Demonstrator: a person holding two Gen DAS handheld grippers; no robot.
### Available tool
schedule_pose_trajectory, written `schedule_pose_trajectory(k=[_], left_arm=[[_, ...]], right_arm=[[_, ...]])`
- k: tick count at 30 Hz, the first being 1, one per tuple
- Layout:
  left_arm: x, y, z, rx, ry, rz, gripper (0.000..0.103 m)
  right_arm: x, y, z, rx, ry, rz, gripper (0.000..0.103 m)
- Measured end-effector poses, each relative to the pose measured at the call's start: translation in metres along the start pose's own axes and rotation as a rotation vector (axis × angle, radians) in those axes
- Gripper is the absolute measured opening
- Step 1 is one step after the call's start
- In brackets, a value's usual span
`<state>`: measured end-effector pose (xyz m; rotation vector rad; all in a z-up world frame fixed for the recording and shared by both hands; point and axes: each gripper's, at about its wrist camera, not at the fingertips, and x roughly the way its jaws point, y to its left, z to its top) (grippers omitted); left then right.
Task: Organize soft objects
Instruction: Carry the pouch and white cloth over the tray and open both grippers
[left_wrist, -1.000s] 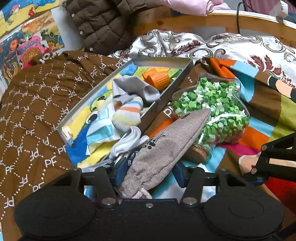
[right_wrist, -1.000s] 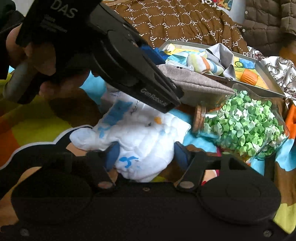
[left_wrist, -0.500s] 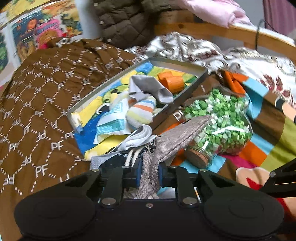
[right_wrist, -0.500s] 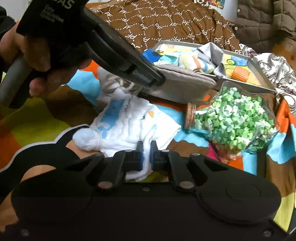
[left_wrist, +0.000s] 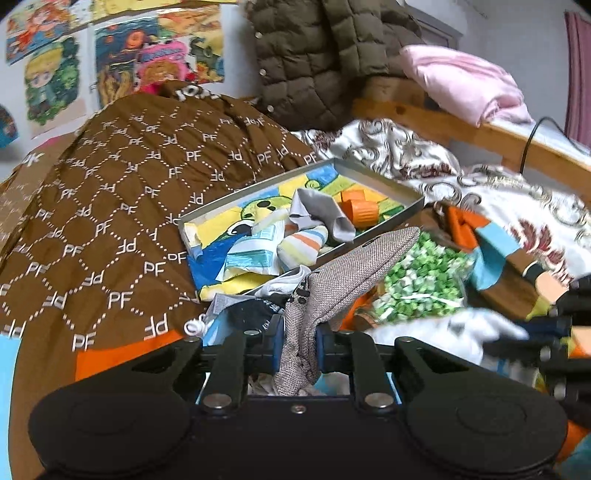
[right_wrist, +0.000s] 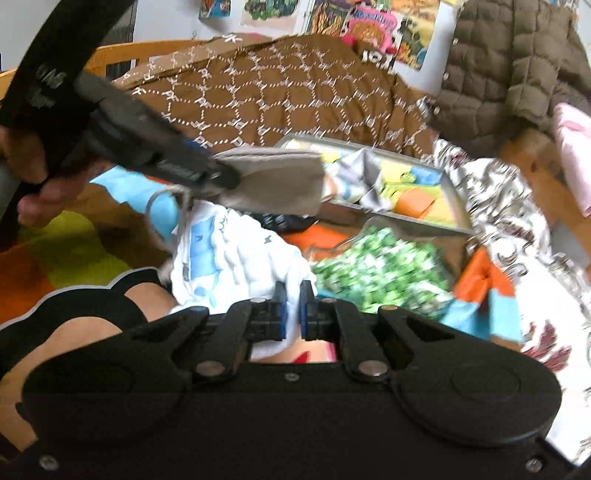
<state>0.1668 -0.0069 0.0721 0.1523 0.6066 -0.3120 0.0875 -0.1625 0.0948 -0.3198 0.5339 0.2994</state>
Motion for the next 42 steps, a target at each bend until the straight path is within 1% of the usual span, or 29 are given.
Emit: schedule_pose_trajectory(k=[4,8,11,14,18,22,24,26,30,32,35,42], left_arm=[[-0.023,-0.009,-0.008,-0.027,-0.016,-0.011,0.018],[-0.035,-0.01,-0.016,-0.061,0.006,-0.026,0.018],[-0.04,-0.006,-0.016,-0.07,0.004,-0.015,0.018],[-0.042,0.003,-0.009,-0.115,-0.005,0.0,0.018],[-0.042,0.014,0.01,-0.169,-0.039,0.013,0.018],[-0.034,0.018,0.028,-0.181,-0.076,0.034,0.018],[-0.029,0.02,0.036,-0.187,-0.088,0.045,0.018],[-0.02,0.025,0.044,-0.209,-0.086,0.058,0.018],[0.003,0.044,0.059,-0.301,-0.078,0.086,0.018],[0.014,0.053,0.067,-0.327,-0.08,0.1,0.018],[0.028,0.061,0.077,-0.328,-0.094,0.122,0.018],[0.069,0.078,0.093,-0.333,-0.107,0.162,0.018]], right_arm=[[-0.024,-0.012,0.005,-0.021,-0.024,-0.023,0.002],[-0.048,-0.026,0.006,-0.03,-0.062,-0.048,0.002],[-0.068,-0.039,0.013,-0.02,-0.1,-0.078,0.002],[-0.075,-0.05,0.023,-0.029,-0.129,-0.105,0.002],[-0.077,-0.061,0.04,-0.051,-0.173,-0.129,0.002],[-0.073,-0.066,0.061,-0.067,-0.207,-0.145,0.002],[-0.063,-0.068,0.074,-0.062,-0.214,-0.149,0.002],[-0.045,-0.074,0.086,-0.014,-0.206,-0.129,0.002],[-0.016,-0.095,0.105,0.086,-0.213,-0.106,0.002],[0.002,-0.104,0.116,0.129,-0.216,-0.095,0.002],[0.028,-0.115,0.132,0.183,-0.212,-0.062,0.002],[0.094,-0.124,0.168,0.211,-0.23,-0.03,0.002]])
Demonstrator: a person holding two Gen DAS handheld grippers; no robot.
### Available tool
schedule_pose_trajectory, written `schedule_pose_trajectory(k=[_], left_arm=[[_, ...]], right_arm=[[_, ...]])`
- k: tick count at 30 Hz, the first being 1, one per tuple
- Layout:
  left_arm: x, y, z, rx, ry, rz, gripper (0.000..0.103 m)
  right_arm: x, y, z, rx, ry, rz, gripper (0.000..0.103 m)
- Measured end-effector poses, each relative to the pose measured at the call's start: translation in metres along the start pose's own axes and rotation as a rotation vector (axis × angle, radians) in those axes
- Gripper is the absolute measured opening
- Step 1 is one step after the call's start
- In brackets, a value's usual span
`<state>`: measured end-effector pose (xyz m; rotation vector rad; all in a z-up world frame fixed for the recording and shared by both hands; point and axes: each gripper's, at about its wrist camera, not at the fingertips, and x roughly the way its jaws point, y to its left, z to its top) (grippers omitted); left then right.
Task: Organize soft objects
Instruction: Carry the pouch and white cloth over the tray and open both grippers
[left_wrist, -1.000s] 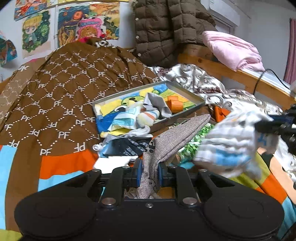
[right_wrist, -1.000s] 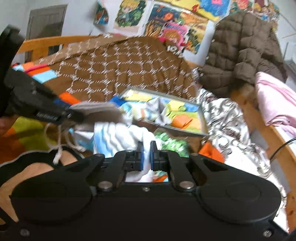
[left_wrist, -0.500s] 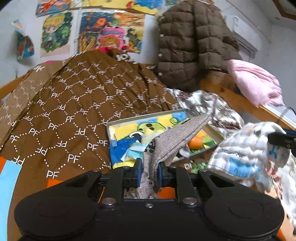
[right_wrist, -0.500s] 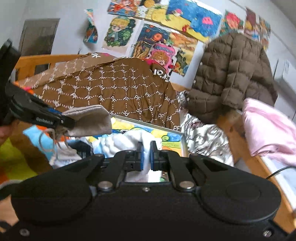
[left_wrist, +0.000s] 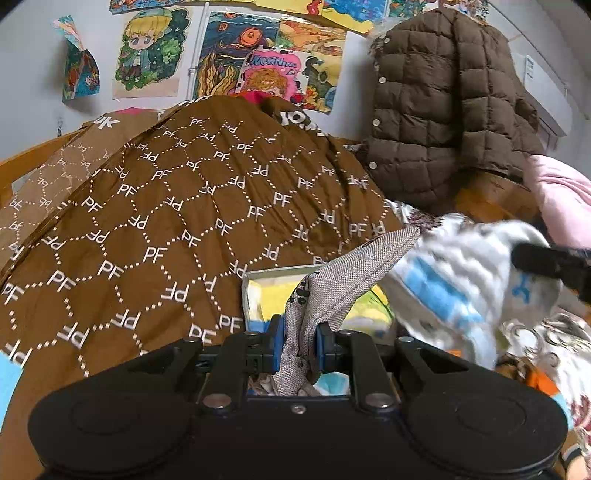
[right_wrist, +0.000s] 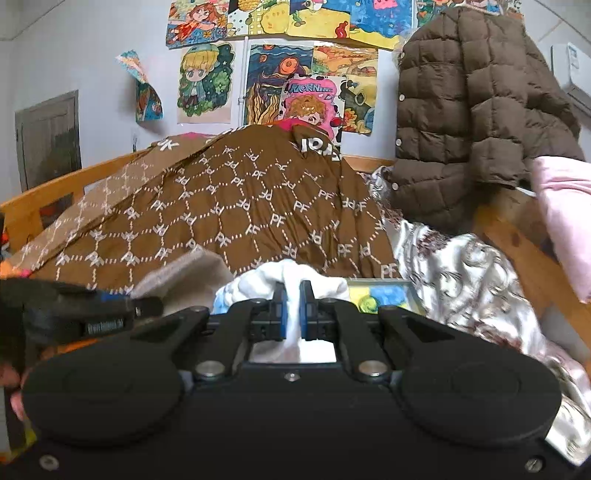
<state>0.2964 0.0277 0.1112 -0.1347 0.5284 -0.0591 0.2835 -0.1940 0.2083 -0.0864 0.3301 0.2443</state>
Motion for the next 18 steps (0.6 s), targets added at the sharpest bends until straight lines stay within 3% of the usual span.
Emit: schedule_pose_trajectory(k=[9,18], left_arm=[[0.056,0.008,0.013,0.006,0.001,0.028,0.018],[0.088,0.005,0.013,0.005,0.018,0.018,0.018]], right_arm=[[0.081,0.003,0.003,0.046,0.043,-0.012,0.002],[0.118,0.006,-0.012,0.083,0.115,-0.038,0.002]])
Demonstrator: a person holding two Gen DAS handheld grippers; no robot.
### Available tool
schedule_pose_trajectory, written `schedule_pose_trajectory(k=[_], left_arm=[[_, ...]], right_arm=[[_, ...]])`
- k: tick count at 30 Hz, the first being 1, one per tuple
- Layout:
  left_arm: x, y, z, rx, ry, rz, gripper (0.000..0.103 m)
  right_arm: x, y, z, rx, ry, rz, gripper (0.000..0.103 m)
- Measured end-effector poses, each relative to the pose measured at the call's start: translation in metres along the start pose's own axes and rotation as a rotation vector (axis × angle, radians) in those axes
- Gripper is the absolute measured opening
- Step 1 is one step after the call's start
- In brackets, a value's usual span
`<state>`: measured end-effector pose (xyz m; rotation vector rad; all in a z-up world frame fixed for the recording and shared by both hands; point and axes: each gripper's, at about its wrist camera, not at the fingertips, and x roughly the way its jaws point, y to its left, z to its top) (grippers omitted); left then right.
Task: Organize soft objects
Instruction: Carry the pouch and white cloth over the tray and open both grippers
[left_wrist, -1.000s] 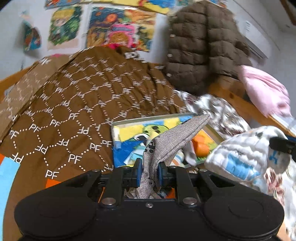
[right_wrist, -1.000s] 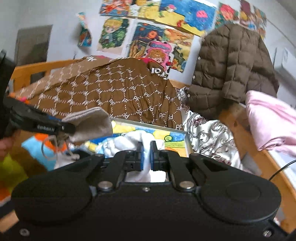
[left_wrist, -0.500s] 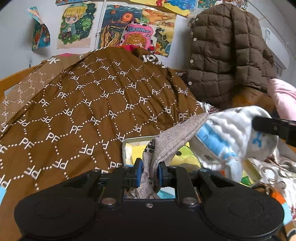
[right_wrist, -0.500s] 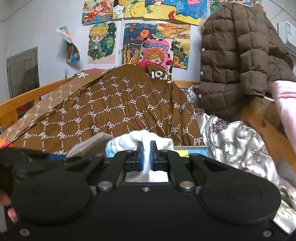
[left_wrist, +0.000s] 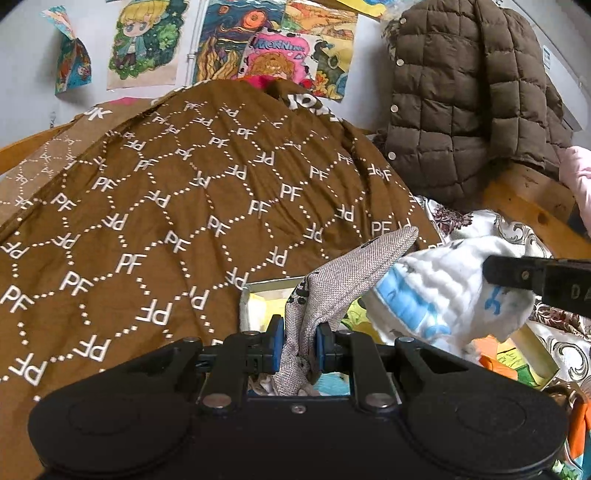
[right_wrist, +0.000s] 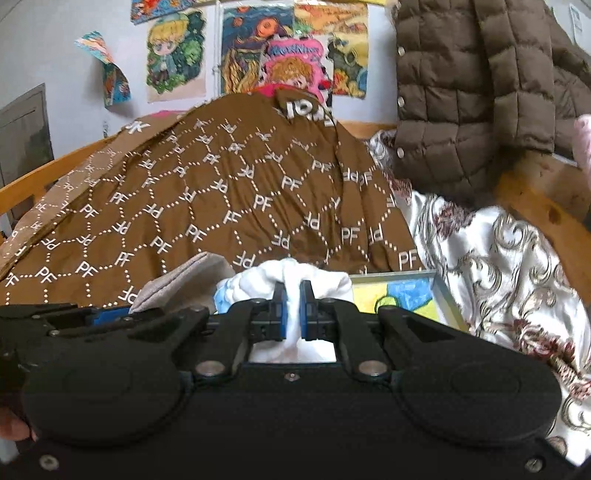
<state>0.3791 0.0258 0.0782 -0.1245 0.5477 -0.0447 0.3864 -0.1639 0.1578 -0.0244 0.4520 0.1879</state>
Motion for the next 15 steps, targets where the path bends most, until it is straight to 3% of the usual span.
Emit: schedule_pose_trajectory(k=[15], left_arm=[[0.033,-0.006,-0.008,-0.003,0.056,0.0,0.019]], right_arm=[[0.06,-0.022,-0.027,-0.034,0.126,-0.07,0.002]])
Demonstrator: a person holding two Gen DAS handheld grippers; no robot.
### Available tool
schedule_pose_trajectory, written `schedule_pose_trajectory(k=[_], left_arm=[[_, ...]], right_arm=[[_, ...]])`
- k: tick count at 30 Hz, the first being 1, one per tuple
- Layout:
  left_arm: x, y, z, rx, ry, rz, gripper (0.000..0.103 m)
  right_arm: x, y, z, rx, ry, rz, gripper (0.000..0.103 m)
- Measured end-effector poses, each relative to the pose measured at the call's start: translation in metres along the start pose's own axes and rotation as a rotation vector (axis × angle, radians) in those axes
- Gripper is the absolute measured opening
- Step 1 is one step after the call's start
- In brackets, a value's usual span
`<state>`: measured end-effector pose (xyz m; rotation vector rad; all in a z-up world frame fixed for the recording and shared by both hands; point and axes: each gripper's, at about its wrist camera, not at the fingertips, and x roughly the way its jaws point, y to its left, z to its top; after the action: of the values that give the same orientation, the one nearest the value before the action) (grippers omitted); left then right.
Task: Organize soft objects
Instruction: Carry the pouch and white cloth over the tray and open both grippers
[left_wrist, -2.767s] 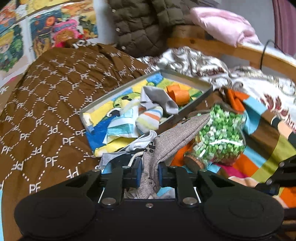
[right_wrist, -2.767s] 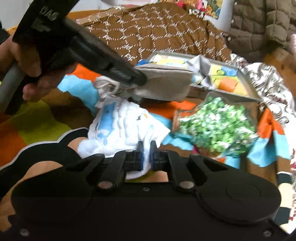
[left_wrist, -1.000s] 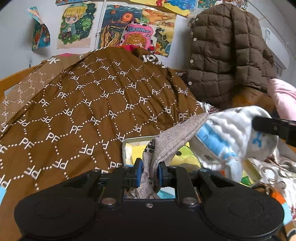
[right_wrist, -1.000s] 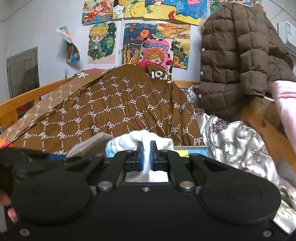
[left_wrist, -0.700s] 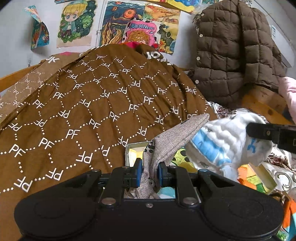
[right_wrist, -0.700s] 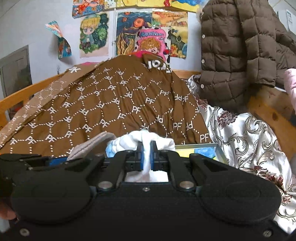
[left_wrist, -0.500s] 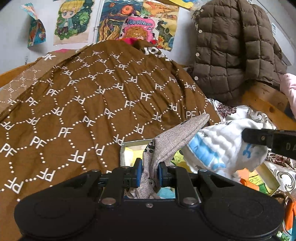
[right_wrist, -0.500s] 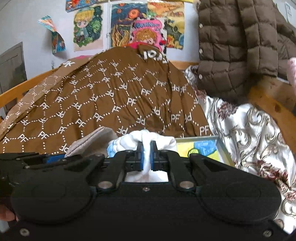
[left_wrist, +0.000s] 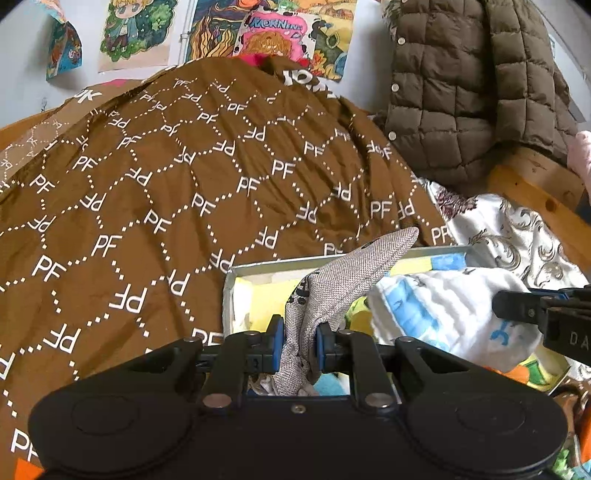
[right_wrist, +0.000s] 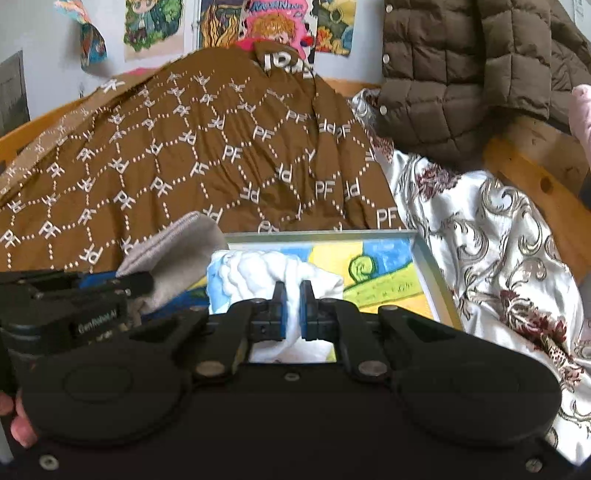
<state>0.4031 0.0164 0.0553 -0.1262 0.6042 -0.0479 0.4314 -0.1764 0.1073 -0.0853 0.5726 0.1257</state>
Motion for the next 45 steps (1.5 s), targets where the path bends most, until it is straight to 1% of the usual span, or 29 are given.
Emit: schedule_pose_trajectory(k=[4,9,13,16,18,24,26,28,30,32,35,36,38,39,41,42,44,45], left_arm=[[0.007,0.003,-0.006,0.003,0.035,0.009,0.019],[0.016,0.005,-0.017,0.017,0.089,0.009,0.019],[0.017,0.002,-0.022,0.036,0.097,0.003,0.02],[0.017,-0.003,-0.025,0.06,0.097,0.003,0.022],[0.018,-0.007,-0.026,0.073,0.095,0.006,0.023],[0.02,-0.012,-0.029,0.08,0.089,0.017,0.03],[0.02,-0.013,-0.029,0.077,0.09,0.013,0.034],[0.018,-0.013,-0.029,0.067,0.086,0.011,0.038],[0.015,-0.013,-0.029,0.061,0.08,0.005,0.044],[0.012,-0.015,-0.028,0.066,0.066,0.004,0.048],[0.007,-0.018,-0.026,0.066,0.042,0.003,0.055],[0.005,-0.019,-0.026,0.065,0.036,0.005,0.057],[0.0,-0.02,-0.025,0.061,0.021,0.011,0.059],[-0.003,-0.021,-0.025,0.061,0.014,0.016,0.06],[-0.01,-0.021,-0.025,0.064,0.0,0.023,0.062],[-0.015,-0.021,-0.025,0.066,-0.009,0.025,0.066],[-0.024,-0.021,-0.025,0.068,-0.031,0.032,0.071],[-0.029,-0.02,-0.024,0.067,-0.043,0.036,0.074]], right_arm=[[0.016,0.003,-0.012,-0.013,0.026,0.001,0.002],[0.034,0.014,-0.028,-0.062,0.077,0.006,0.002],[0.048,0.017,-0.038,-0.067,0.112,0.001,0.003],[0.061,0.012,-0.046,-0.041,0.14,-0.011,0.004],[0.067,0.006,-0.051,0.001,0.157,-0.004,0.005],[0.077,-0.002,-0.058,0.066,0.156,0.019,0.01],[0.078,-0.003,-0.059,0.06,0.147,0.017,0.017],[0.077,-0.005,-0.06,0.063,0.14,0.013,0.02],[0.076,-0.008,-0.06,0.07,0.121,0.016,0.023],[0.07,-0.011,-0.059,0.07,0.096,0.025,0.035],[0.057,-0.014,-0.056,0.062,0.064,0.037,0.045],[0.053,-0.013,-0.055,0.059,0.056,0.037,0.048],[0.046,-0.015,-0.054,0.056,0.035,0.034,0.055],[0.044,-0.017,-0.053,0.055,0.028,0.036,0.057],[0.034,-0.019,-0.053,0.055,0.015,0.037,0.065],[0.03,-0.021,-0.053,0.055,0.006,0.038,0.067],[0.022,-0.023,-0.052,0.056,-0.012,0.036,0.077],[0.018,-0.024,-0.052,0.058,-0.023,0.034,0.079]])
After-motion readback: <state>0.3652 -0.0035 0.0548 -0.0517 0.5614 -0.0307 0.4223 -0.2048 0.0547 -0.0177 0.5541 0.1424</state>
